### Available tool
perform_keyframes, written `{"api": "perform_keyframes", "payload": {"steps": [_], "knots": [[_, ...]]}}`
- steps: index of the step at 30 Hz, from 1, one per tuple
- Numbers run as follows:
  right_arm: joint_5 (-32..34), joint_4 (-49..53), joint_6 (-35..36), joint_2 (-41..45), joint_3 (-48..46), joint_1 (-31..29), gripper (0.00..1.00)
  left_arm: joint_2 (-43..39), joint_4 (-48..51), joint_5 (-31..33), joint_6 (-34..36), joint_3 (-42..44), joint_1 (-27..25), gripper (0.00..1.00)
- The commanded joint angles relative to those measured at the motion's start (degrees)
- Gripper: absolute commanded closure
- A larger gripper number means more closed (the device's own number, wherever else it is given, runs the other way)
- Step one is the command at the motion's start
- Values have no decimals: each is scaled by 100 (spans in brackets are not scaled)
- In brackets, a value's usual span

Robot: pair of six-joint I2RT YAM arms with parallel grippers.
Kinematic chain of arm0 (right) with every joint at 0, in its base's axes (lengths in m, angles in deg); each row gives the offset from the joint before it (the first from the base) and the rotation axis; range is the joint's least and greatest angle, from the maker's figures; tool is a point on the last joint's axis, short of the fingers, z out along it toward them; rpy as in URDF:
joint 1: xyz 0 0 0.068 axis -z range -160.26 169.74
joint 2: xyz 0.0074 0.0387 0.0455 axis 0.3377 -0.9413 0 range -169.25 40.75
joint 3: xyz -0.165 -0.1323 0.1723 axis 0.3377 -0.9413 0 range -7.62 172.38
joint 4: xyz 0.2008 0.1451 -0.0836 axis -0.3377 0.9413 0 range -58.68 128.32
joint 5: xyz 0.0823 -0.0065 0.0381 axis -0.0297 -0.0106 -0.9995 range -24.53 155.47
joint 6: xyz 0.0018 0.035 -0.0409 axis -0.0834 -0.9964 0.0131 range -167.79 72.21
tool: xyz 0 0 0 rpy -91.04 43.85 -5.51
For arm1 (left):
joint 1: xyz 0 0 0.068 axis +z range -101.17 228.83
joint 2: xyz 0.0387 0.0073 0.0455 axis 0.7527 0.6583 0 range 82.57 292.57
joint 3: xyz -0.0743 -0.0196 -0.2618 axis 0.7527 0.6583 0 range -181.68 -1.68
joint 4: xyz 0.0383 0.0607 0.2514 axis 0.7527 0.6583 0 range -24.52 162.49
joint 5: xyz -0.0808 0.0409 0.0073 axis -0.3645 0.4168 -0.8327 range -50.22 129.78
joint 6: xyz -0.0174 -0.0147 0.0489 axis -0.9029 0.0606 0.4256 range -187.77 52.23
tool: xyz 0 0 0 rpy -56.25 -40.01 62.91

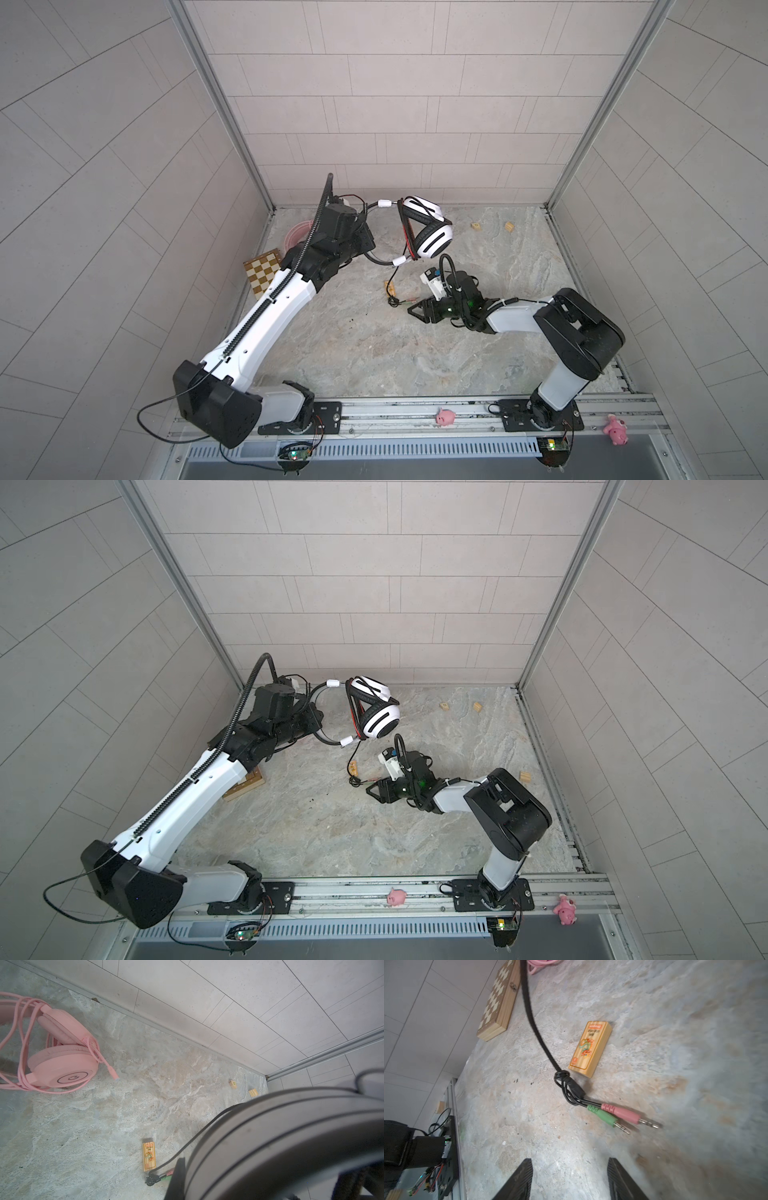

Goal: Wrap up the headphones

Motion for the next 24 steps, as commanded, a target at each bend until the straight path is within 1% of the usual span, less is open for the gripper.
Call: {"api": "perform_keyframes", "payload": {"steps": [1,3,5,6,13,18,24], "knots": [[-403,-504,302,-234,176,-10,40,-89,-221,-219,-211,-475,-136,100],[-356,-819,360,-405,261,-16,40,-70,-159,-236,-203,-568,-214,100],[-333,-1464,215,-618,289,-12,39,-47,-123,-242,-183,-632,-262,100],[-365,-1629,130,-728,365,3,39,-45,-115,-230,-174,-649,-282,100],[-367,-2462,-271,-1359,839,-5,38,-109,-35,-162,-130,-686,-298,100],[-485,-2648,-385,-1690,1194,-94,38,-138,9,-130,-130,-720,-298,100],[-256,-2049,50,-1907,1425,-230,38,-153,20,-220,-130,-747,-298,100]]}}
